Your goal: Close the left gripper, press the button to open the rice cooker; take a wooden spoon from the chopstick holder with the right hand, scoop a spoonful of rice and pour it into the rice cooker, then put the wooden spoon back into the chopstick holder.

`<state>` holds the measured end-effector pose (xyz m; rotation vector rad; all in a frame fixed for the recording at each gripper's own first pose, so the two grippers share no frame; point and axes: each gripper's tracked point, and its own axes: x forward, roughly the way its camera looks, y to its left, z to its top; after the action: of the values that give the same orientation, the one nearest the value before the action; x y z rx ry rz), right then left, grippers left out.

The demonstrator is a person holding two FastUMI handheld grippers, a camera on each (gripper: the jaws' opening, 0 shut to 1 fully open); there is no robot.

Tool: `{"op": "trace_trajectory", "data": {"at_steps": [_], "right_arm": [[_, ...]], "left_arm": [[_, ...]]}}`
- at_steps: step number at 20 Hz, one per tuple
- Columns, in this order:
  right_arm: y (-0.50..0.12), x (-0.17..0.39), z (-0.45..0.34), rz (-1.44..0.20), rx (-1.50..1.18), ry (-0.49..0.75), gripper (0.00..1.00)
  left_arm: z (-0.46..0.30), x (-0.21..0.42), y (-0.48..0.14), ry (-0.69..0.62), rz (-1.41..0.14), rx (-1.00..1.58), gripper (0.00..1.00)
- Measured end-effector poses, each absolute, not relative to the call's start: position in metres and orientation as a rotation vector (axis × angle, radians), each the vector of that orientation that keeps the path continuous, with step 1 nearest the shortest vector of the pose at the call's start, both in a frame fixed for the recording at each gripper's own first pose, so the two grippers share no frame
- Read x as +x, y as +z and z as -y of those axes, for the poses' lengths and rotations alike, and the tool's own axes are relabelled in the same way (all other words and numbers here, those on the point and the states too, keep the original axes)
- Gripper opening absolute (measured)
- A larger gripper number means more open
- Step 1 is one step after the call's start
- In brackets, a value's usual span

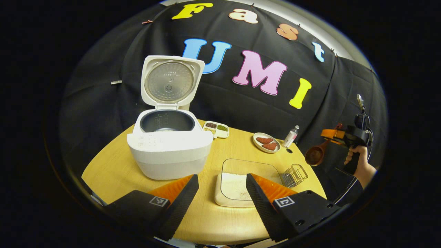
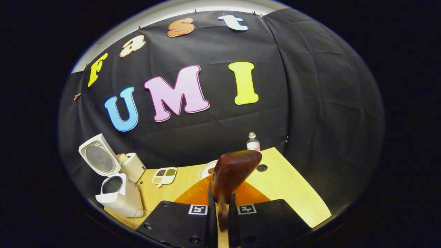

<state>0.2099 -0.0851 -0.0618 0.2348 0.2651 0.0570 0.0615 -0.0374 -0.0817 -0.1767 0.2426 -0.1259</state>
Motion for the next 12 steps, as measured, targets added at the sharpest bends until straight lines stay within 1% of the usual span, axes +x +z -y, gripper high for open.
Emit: {"op": "trace_trajectory", "data": {"at_steps": [1,2,5,9,12], "right_arm": [[-0.074,0.213,0.088,-0.287,0.243,0.057,0.16],[-0.089,0.215,0.092,-0.315,0.254,0.057,0.16],[-0.125,0.222,0.100,-0.383,0.281,0.058,0.16],[-0.162,0.236,0.107,-0.444,0.328,0.054,0.16],[-0.187,0.246,0.105,-0.489,0.411,0.052,0.16]], "left_arm": [[0.041,0.063,-0.081,-0.114,-0.249,-0.188,0.97],[0.045,0.065,-0.079,-0.102,-0.250,-0.200,0.96],[0.059,0.069,-0.070,-0.080,-0.240,-0.221,0.96],[0.070,0.071,-0.061,-0.046,-0.228,-0.210,0.96],[0.070,0.070,-0.062,-0.014,-0.229,-0.208,0.96]]}}
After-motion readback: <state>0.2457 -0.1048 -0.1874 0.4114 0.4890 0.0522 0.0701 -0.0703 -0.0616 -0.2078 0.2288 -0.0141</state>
